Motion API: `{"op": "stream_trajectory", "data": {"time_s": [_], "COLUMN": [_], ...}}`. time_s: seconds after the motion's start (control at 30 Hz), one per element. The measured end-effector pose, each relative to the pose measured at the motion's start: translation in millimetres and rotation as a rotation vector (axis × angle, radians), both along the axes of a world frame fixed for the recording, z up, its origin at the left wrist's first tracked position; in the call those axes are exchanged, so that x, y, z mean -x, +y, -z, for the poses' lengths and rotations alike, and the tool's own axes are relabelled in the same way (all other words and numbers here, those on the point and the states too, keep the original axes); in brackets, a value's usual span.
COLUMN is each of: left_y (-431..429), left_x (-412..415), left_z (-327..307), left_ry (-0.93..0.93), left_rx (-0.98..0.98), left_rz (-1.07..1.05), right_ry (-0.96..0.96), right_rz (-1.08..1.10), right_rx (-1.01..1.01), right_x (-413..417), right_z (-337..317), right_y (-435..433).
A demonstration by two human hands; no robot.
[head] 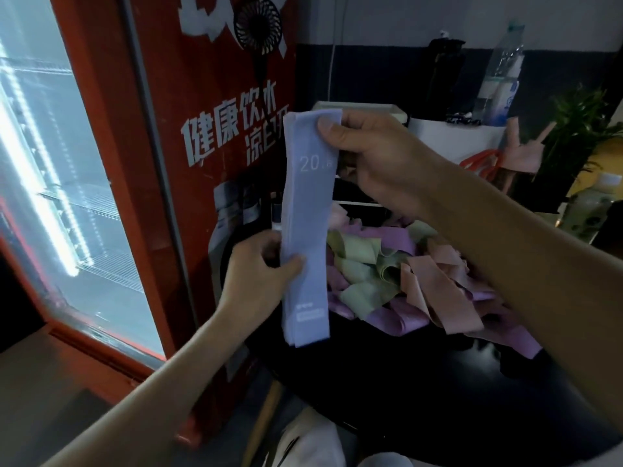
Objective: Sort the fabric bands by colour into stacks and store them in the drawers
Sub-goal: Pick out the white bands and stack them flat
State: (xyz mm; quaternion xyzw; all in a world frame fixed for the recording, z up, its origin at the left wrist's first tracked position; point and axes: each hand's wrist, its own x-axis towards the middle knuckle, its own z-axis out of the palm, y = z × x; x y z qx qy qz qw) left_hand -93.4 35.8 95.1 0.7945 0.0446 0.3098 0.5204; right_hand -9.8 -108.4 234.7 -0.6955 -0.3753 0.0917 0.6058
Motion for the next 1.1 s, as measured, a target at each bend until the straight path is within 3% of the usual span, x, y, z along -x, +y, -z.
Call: {"op": "stream_trajectory", "data": {"time_s": [0.23,0.47,0.6,0.7,0.77,0.83,0.9,0.97,1.1], "left_y": [27.5,-6.0,-1.2,14.4,27.2,41.6,51.5,56.0,56.3], "left_x": [-16.0,19.7,25.7,29.9,25.5,9.1,-9.9,-22.3,-34.2], "left_z": [-11.7,96.2,112.4,105.3,98.4,93.3,90.5,92.5,95.6], "left_ry": [-0.078,0.003,-0.026,-0.027,-0.066,0.036,0.288,0.415,0.373], "left_rx": [-0.254,-0.281,-0.374,-0.312,-0.184,-0.106,-0.129,-0.201,-0.133], "left_rz": [-0.115,0.072,0.192,0.322,0.226,-0.027,-0.138,-0.12,-0.056], "right_ry": [0.051,0.21,0.273,0.304,0.312,0.299,0.308,0.317,0.327], "right_rz": [-0.013,-0.042,-0.044,-0.093,-0.126,-0.133,-0.148,-0.162,-0.144], "right_rx": [-0.05,0.069,0.091,0.065,0.062,0.075,0.089,0.093,0.061], "right_x": [2.0,25.9,29.7,26.4,24.5,22.1,21.3,21.1,16.8], "right_z": [8.6,94.2,116.9,118.6,118.1,119.5,120.9,121.6,123.2], "right_y": [-26.9,-67.3,-77.3,-78.4,-76.8,-72.6,-66.6,-59.9,-45.6]}}
